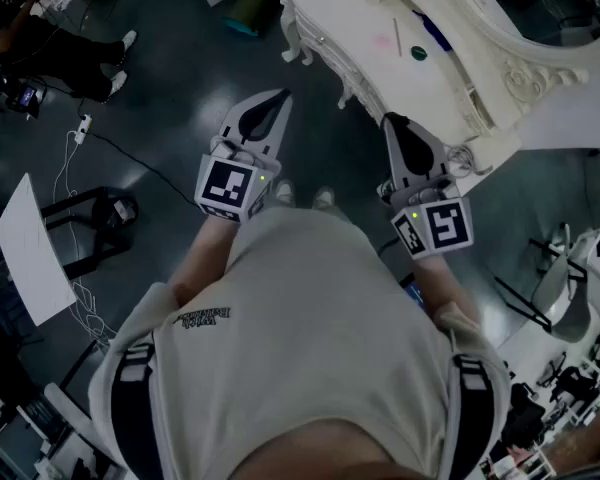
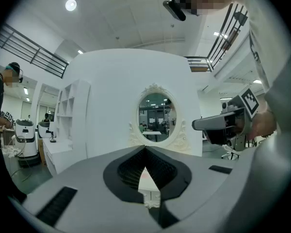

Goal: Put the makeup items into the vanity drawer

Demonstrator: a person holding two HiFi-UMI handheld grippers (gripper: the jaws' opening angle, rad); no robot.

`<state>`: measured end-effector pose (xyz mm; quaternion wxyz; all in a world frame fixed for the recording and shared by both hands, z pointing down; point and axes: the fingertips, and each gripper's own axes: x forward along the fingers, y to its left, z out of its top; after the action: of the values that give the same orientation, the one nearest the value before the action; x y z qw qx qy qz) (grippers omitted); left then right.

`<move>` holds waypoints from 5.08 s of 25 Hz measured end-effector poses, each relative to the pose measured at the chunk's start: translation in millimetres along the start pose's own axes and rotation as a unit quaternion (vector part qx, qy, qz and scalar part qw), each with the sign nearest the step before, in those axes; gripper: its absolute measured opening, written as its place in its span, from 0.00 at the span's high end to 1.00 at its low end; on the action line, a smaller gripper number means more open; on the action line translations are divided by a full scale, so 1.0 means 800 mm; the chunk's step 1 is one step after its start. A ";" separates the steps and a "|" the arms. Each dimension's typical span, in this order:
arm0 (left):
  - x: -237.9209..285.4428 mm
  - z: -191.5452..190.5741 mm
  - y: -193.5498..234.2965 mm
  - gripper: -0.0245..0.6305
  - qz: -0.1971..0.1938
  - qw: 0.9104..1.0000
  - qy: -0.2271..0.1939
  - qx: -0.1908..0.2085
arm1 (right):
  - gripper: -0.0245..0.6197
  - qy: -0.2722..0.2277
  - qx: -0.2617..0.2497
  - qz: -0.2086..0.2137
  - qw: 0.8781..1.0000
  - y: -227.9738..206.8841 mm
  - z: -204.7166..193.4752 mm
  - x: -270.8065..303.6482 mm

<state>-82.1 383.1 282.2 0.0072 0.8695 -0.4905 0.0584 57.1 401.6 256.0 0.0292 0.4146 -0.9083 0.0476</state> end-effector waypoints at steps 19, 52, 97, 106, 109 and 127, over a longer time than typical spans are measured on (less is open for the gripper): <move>0.022 0.002 -0.030 0.94 0.004 1.000 0.007 0.007 | 0.96 -0.015 0.014 0.000 1.000 -0.038 -0.007 -0.021; 0.194 -0.004 0.079 0.94 0.004 1.000 0.001 0.003 | 0.96 -0.011 0.011 0.001 1.000 -0.184 -0.014 0.147; 0.423 0.016 0.306 0.94 -0.134 0.991 -0.005 -0.004 | 0.96 -0.008 -0.016 -0.097 0.995 -0.288 0.058 0.432; 0.441 0.020 0.292 0.94 -0.124 0.992 0.002 -0.006 | 0.96 -0.010 -0.014 -0.077 0.997 -0.314 0.062 0.429; 0.448 0.020 0.285 0.94 -0.121 0.993 0.007 -0.011 | 0.96 -0.009 -0.011 -0.075 0.997 -0.326 0.059 0.427; 0.522 -0.024 0.231 0.94 -0.157 0.986 0.051 -0.031 | 0.96 0.055 0.003 -0.115 0.992 -0.415 -0.019 0.403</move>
<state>-27.9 -67.4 338.4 0.0687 0.9308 -0.3486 0.0858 97.2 -55.2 321.4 0.0834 0.5132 -0.8514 0.0697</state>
